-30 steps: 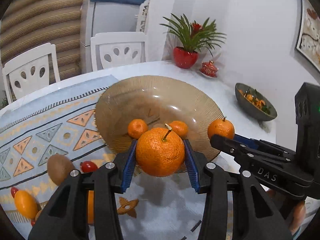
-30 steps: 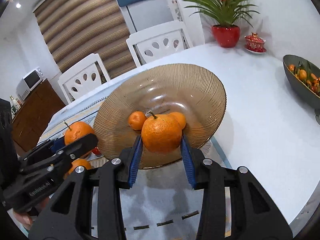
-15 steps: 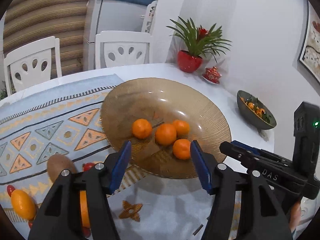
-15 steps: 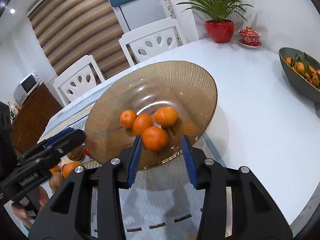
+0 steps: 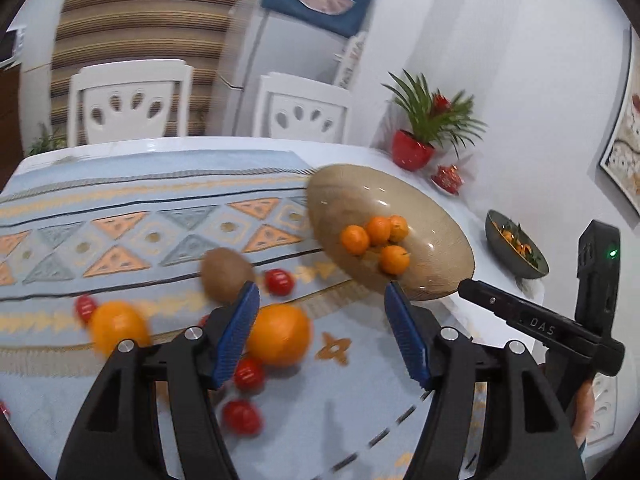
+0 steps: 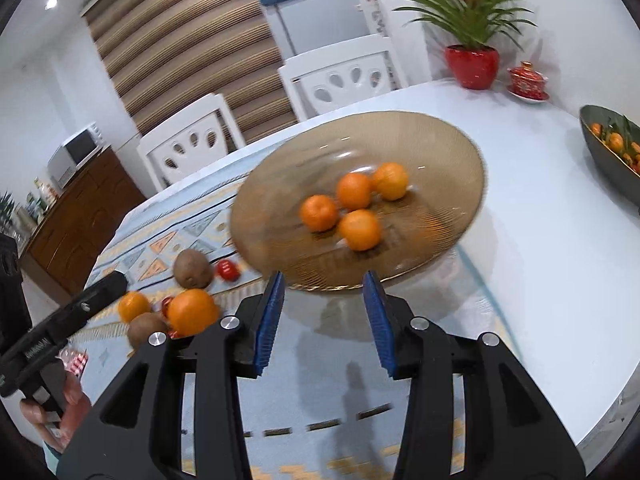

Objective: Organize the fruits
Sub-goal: 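Move both grippers back toward the cherry tomatoes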

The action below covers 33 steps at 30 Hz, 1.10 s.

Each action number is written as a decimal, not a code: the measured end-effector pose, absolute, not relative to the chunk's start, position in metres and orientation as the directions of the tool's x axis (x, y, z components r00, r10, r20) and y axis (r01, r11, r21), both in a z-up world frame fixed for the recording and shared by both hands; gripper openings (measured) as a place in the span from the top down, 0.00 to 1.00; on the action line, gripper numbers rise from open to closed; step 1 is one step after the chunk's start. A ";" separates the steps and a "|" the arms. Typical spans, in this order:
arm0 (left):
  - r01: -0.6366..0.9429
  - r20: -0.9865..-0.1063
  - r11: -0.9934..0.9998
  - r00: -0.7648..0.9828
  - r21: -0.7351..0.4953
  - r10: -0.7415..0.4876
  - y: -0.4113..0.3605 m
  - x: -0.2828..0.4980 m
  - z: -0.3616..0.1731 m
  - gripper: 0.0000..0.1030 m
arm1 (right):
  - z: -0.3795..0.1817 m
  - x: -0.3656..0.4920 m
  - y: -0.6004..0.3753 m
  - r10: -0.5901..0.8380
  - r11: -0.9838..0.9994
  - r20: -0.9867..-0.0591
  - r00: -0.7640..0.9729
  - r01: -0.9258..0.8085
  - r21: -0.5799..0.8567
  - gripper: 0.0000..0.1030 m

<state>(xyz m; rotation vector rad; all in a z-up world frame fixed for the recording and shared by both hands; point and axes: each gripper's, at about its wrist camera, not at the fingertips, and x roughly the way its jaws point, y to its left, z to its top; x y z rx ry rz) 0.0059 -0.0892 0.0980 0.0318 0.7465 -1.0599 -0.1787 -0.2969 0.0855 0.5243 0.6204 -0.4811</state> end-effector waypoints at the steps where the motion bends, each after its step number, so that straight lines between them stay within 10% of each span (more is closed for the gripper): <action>1: 0.789 -0.565 0.526 0.289 -0.318 -0.773 -0.076 0.008 0.100 0.38 | 0.086 -0.176 -0.292 -0.257 0.773 -0.650 0.715 0.556 0.307 0.58; 30: 0.636 -0.724 0.677 0.259 -0.370 -0.639 0.017 0.065 0.013 0.40 | 0.030 -0.077 -0.137 -0.055 0.947 -0.742 0.668 0.270 0.173 0.54; 33: 0.618 -0.761 0.716 0.279 -0.324 -0.586 0.007 0.071 0.007 0.55 | 0.028 -0.073 -0.134 -0.039 0.954 -0.741 0.671 0.246 0.172 0.54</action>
